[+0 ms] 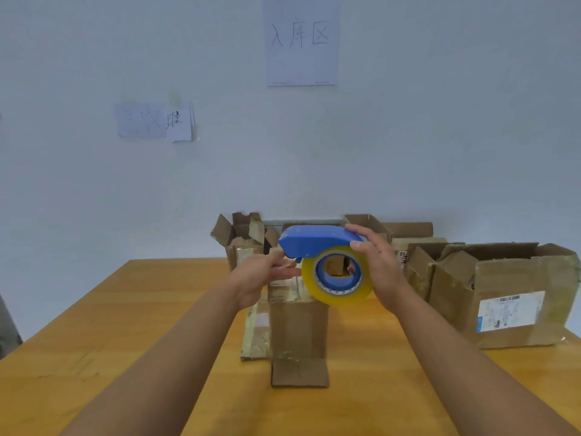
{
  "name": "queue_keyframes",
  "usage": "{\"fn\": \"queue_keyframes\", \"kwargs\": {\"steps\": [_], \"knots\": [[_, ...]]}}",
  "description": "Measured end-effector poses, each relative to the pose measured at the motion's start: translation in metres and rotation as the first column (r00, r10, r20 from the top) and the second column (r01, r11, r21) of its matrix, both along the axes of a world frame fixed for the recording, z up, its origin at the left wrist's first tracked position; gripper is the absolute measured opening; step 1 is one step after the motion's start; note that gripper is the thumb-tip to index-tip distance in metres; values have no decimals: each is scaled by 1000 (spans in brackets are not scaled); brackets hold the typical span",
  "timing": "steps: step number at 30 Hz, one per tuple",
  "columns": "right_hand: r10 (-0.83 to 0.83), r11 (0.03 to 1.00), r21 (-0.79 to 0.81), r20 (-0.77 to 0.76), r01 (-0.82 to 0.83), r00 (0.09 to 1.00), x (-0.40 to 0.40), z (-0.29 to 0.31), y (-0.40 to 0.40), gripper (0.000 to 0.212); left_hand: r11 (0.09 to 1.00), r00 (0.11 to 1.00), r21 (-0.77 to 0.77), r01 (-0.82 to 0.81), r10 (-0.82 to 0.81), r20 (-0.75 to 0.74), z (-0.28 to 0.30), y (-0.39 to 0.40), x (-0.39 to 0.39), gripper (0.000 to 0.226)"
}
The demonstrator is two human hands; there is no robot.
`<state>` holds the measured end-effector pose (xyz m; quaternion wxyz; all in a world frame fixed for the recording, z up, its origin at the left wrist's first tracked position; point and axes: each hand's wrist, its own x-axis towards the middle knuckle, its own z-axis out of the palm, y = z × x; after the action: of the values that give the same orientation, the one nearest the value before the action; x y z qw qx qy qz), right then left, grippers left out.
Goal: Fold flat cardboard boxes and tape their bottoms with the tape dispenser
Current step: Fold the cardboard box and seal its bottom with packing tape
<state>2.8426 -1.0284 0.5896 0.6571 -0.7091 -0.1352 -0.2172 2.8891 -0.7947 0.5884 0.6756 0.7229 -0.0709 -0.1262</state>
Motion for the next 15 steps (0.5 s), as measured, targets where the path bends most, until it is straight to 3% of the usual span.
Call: {"fn": "queue_keyframes", "kwargs": {"steps": [6,15], "knots": [[8,1000,-3,-21,-8,1000,2,1,-4,39,990,996,-113,-85,83,-20,8,-5,-2,13],[23,1000,-5,-17,-23,1000,1,1,-2,40,992,987,-94,-87,73,-143,15,4,-6,15]]}}
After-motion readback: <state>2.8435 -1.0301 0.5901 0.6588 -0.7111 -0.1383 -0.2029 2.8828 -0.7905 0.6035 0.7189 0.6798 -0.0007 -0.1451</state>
